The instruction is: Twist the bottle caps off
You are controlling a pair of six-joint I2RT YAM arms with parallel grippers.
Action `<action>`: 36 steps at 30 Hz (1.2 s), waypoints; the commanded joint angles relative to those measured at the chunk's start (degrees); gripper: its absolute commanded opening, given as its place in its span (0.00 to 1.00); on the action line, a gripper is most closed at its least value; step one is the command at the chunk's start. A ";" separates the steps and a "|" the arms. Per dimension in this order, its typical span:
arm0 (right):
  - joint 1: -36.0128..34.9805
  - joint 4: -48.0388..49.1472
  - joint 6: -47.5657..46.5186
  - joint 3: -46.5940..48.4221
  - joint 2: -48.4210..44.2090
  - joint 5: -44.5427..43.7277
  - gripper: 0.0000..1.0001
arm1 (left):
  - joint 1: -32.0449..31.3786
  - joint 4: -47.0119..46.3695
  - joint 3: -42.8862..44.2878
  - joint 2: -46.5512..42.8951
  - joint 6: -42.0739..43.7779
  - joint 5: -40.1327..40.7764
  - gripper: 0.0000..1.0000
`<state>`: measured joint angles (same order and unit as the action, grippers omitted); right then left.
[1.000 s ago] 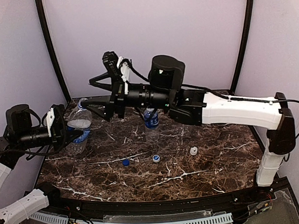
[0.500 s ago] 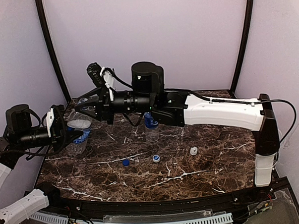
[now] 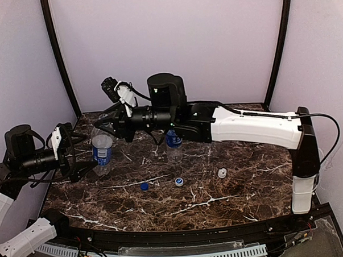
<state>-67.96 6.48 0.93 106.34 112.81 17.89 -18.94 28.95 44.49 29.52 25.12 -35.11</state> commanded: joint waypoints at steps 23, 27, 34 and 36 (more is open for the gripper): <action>8.33 -20.05 -2.84 18.01 19.90 -23.97 0.00 | 16.78 -13.18 -21.77 -16.38 -18.55 15.60 0.99; 8.45 -20.78 -2.69 17.26 18.98 -25.01 0.00 | 18.38 -13.55 -23.68 -17.76 -20.44 14.79 0.99; 9.49 -20.72 -0.93 15.45 18.64 -22.17 0.00 | 18.76 -14.12 -24.02 -17.84 -20.98 15.34 0.99; 9.50 -20.72 -0.93 15.22 18.59 -22.02 0.16 | 18.76 -14.14 -24.09 -17.71 -20.99 15.20 0.99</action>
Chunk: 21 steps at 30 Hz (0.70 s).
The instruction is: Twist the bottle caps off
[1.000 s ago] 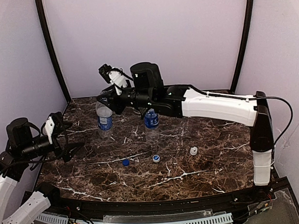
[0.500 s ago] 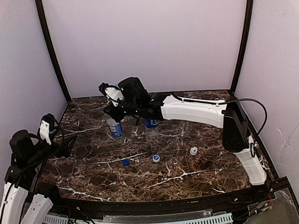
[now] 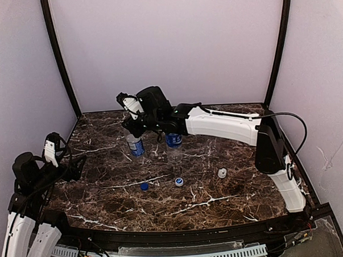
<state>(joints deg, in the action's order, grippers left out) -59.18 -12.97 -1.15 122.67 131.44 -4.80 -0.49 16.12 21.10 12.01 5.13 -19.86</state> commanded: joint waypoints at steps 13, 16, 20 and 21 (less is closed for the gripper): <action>0.65 -0.75 -0.40 -0.43 -2.33 0.95 0.69 | 0.32 -1.62 -0.94 0.72 -1.17 -0.99 1.00; 0.65 -0.74 -1.39 -0.05 -2.94 0.99 0.96 | 0.32 -1.62 -0.90 0.73 -1.23 -1.01 1.00; 0.71 -0.82 -2.67 1.41 -4.52 1.26 0.99 | 0.32 -1.61 -0.95 0.85 -1.32 -0.80 1.00; 0.73 -0.83 -3.05 1.88 -5.19 1.20 0.99 | 0.32 -1.59 -0.96 0.88 -1.29 -0.69 1.00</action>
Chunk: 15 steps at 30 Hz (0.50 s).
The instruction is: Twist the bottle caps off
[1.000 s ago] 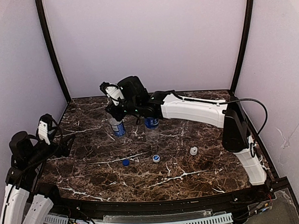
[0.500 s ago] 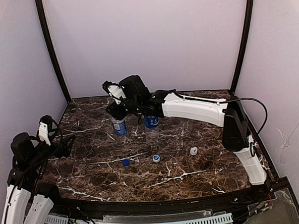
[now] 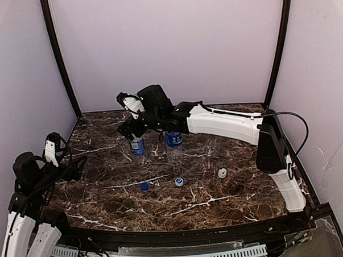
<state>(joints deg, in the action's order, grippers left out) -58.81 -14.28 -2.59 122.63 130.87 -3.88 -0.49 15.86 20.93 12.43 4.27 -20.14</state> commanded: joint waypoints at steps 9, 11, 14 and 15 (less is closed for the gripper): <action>11.80 -1.67 5.39 -8.07 -19.59 -7.64 0.99 | 0.32 -1.18 -0.81 0.46 -0.38 1.16 1.00; 16.34 -2.89 8.73 -15.35 -25.41 -7.84 0.99 | 0.32 -1.06 -0.80 0.35 -0.32 1.75 1.00; 23.74 -3.08 13.42 -29.61 -35.26 -8.88 0.99 | 1.11 -1.07 -0.88 0.28 -0.30 2.75 1.00; 26.56 -3.04 15.01 -34.55 -39.06 -8.82 0.99 | 1.70 -1.08 -0.88 0.30 -0.31 3.09 1.00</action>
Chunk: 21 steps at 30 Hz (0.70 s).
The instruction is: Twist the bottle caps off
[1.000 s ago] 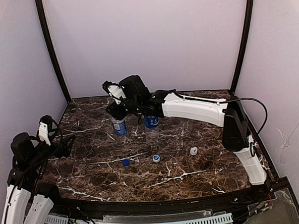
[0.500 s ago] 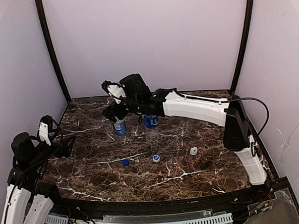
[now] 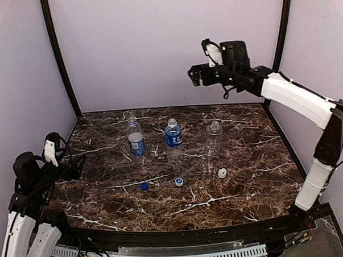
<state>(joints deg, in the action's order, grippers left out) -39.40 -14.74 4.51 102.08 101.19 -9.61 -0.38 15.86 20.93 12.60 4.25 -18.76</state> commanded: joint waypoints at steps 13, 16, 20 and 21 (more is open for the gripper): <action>26.36 4.38 12.08 -73.38 -58.69 -11.15 0.99 | 3.73 -1.88 -2.28 2.96 -0.39 11.82 1.00; 26.39 3.60 16.32 -81.52 -68.22 -15.23 0.99 | 4.52 -2.23 -2.61 3.47 -0.70 12.85 1.00; 26.31 0.49 22.03 -87.13 -81.90 -20.09 0.99 | 5.78 -2.70 -2.96 3.81 -1.38 13.26 1.00; 26.30 -0.18 23.34 -87.84 -84.46 -21.86 0.99 | 6.15 -2.77 -3.07 3.82 -1.41 13.04 1.00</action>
<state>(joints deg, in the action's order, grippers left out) -13.21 -15.42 21.50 16.23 25.43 -24.34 4.58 14.61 19.09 15.99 3.81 -7.14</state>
